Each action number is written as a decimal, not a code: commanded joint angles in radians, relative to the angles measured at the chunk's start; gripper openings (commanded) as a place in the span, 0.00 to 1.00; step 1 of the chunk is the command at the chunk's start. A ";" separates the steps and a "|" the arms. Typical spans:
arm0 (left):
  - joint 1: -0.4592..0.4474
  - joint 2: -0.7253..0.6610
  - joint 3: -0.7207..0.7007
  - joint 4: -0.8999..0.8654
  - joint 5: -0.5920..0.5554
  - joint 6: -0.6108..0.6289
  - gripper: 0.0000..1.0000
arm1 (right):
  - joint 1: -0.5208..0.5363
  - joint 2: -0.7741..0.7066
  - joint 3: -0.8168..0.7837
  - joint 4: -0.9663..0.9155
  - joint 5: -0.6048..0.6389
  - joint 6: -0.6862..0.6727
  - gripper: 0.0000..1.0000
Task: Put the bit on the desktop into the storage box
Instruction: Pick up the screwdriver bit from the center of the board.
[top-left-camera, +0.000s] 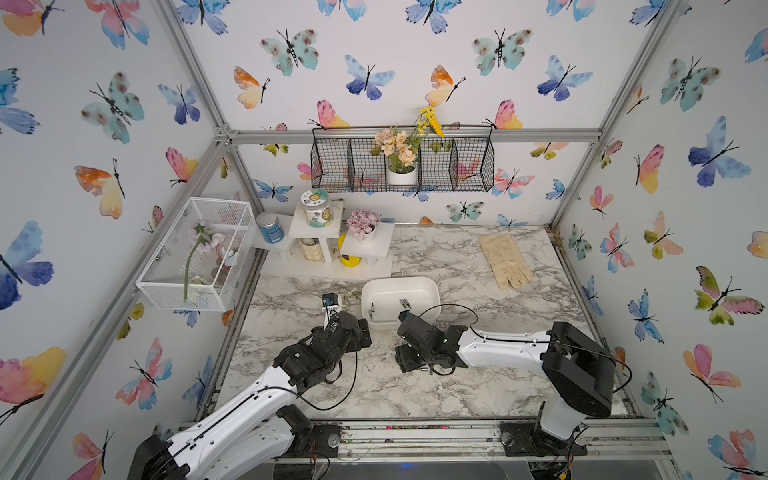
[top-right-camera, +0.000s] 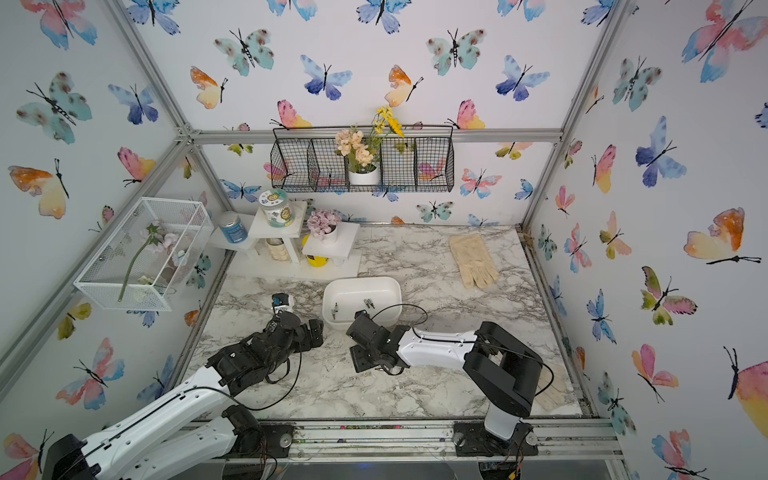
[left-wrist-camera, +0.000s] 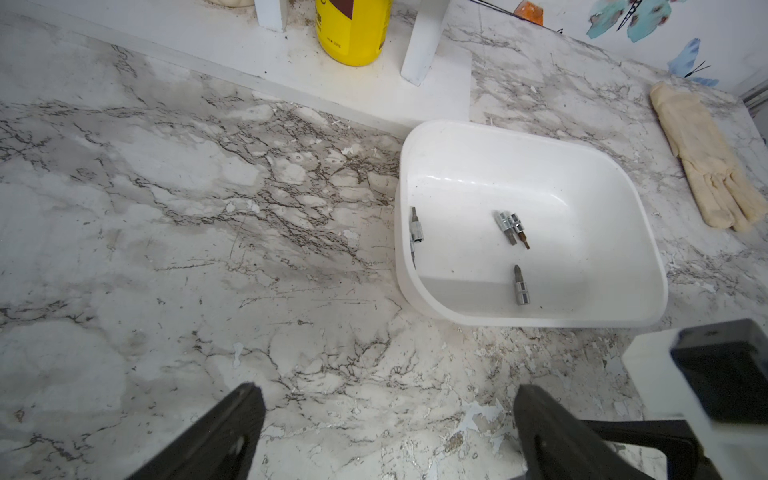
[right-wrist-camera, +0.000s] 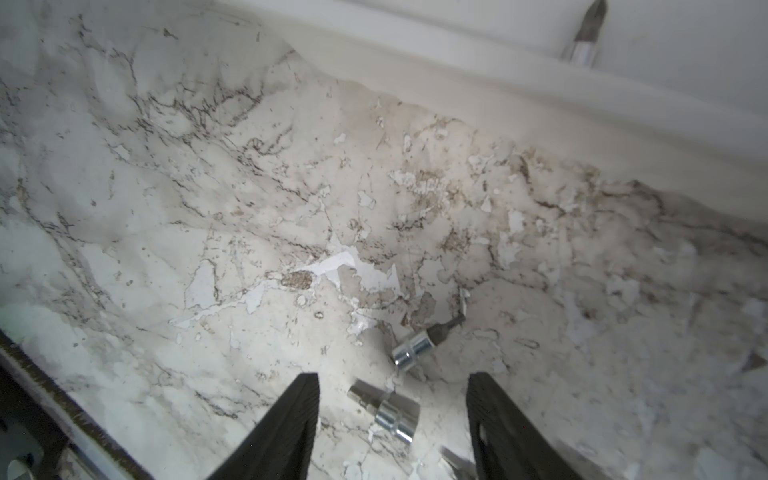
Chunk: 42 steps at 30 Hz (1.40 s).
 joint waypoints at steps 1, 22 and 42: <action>0.002 0.004 -0.008 -0.004 -0.028 -0.005 0.99 | 0.008 0.024 0.031 -0.033 0.036 0.013 0.59; 0.002 0.025 -0.008 0.010 -0.014 -0.006 0.99 | 0.008 0.082 0.060 -0.034 0.042 -0.012 0.47; 0.002 0.042 -0.009 0.026 -0.006 -0.005 0.99 | 0.009 0.130 0.100 -0.068 0.059 -0.032 0.34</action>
